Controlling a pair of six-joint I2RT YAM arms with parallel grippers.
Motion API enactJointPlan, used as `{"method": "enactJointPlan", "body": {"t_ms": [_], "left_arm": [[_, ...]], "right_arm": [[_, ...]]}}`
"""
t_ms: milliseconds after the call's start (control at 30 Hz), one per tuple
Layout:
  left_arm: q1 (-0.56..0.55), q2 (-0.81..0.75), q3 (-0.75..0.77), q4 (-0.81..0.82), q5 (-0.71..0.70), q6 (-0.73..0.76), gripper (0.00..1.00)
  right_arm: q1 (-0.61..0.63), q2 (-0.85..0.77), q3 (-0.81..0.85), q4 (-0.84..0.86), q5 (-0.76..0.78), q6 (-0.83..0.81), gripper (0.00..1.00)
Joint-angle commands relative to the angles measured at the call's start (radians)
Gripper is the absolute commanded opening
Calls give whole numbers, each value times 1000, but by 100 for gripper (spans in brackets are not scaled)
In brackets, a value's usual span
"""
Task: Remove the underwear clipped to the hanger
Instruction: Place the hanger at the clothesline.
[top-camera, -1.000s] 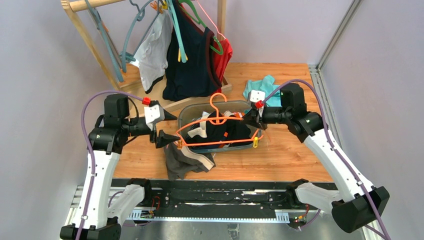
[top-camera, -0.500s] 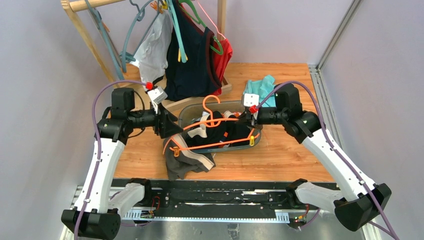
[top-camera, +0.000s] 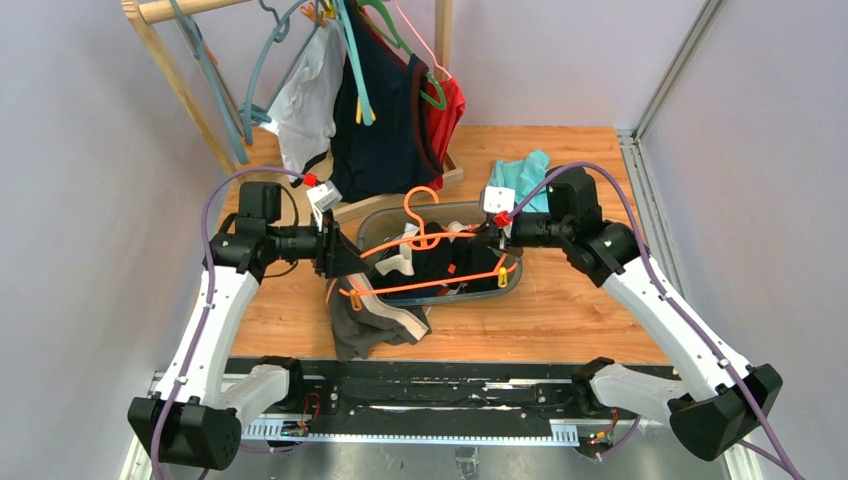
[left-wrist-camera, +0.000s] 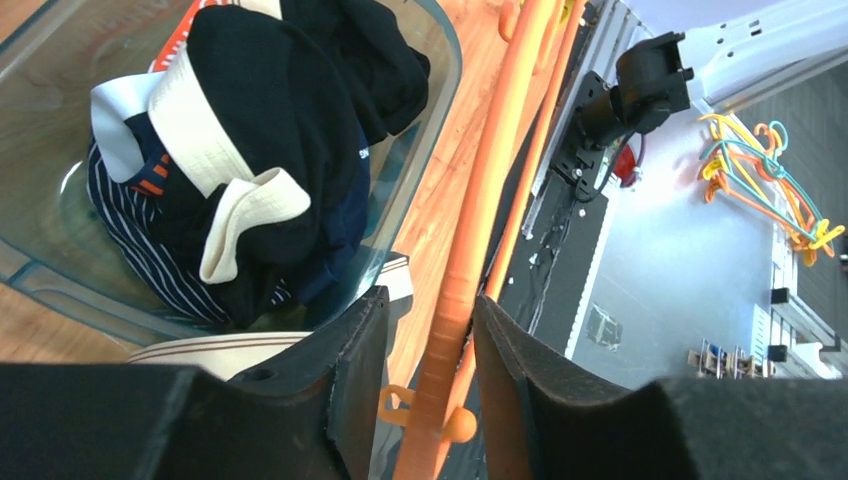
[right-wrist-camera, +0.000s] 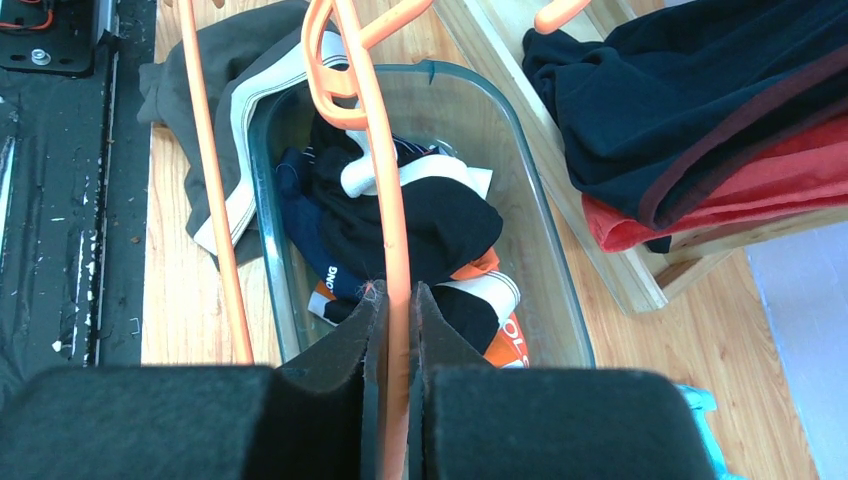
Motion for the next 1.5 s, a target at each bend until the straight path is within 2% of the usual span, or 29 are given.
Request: {"method": "enactJointPlan", "body": {"t_ms": [0, 367, 500, 567, 667, 867, 967, 1200, 1467], "left_arm": [[-8, -6, -13, -18, 57, 16, 37], [-8, -42, -17, -18, 87, 40, 0], [-8, -73, -26, -18, 75, 74, 0], [-8, -92, -26, -18, 47, 95, 0], [-8, -118, -25, -19, -8, 119, 0], [-8, -155, -23, -19, -81, 156, 0], [-8, -163, -20, -19, -130, 171, 0], [-8, -211, -8, -22, -292, 198, 0], [-8, -232, 79, -112, -400, 236, 0]], "right_arm": [[16, -13, 1, 51, 14, 11, 0], [17, -17, -23, 68, 23, 18, 1], [16, -17, -31, 81, 45, 35, 1], [16, -20, -32, 82, 55, 43, 4], [17, -22, -31, 82, 66, 50, 15], [16, -23, -24, 76, 73, 73, 42], [17, -28, -14, 70, 67, 95, 52], [17, -56, -3, 65, 20, 134, 54], [16, -76, -19, 64, 44, 123, 54]]}}
